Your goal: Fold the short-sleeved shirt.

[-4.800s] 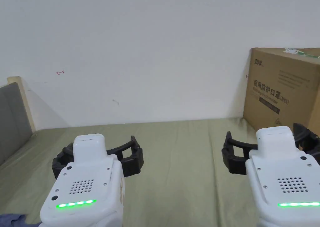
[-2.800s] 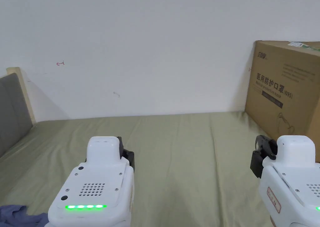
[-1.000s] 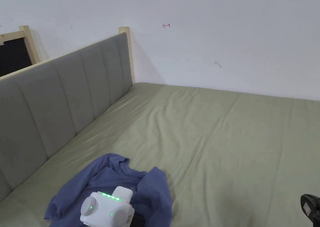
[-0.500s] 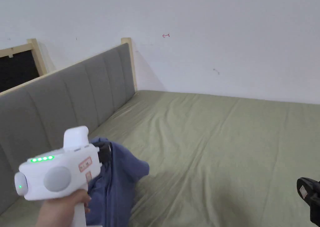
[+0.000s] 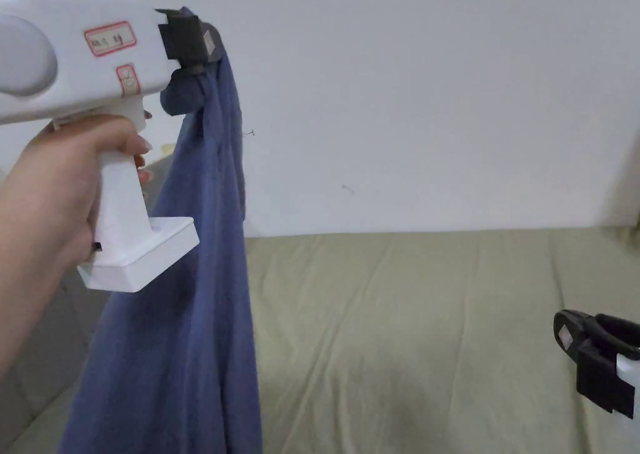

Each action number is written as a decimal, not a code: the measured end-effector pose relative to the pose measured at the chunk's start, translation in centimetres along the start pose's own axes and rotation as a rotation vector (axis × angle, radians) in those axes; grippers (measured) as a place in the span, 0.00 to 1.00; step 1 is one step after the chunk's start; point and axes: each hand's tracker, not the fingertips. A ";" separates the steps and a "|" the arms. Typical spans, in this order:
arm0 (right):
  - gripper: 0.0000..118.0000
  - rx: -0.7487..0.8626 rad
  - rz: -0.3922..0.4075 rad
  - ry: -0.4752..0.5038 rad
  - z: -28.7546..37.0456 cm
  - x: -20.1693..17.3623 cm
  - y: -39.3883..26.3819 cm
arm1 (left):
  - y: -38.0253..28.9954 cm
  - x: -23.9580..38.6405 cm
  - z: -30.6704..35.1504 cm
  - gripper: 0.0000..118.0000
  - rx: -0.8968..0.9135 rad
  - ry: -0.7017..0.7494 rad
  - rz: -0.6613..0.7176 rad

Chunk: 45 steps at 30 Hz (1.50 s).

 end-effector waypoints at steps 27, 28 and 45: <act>0.00 -0.164 -0.236 -0.336 3.9 13.9 -7.7 | -44.0 27.5 -14.1 0.91 -1.218 -0.430 0.225; 0.00 -0.165 -0.236 -0.330 3.7 13.7 -7.8 | -43.3 26.8 -14.4 0.90 -1.159 -0.425 0.237; 0.00 0.103 -0.097 -0.310 2.4 7.9 -3.5 | -31.0 9.7 3.4 0.00 -0.153 0.208 0.000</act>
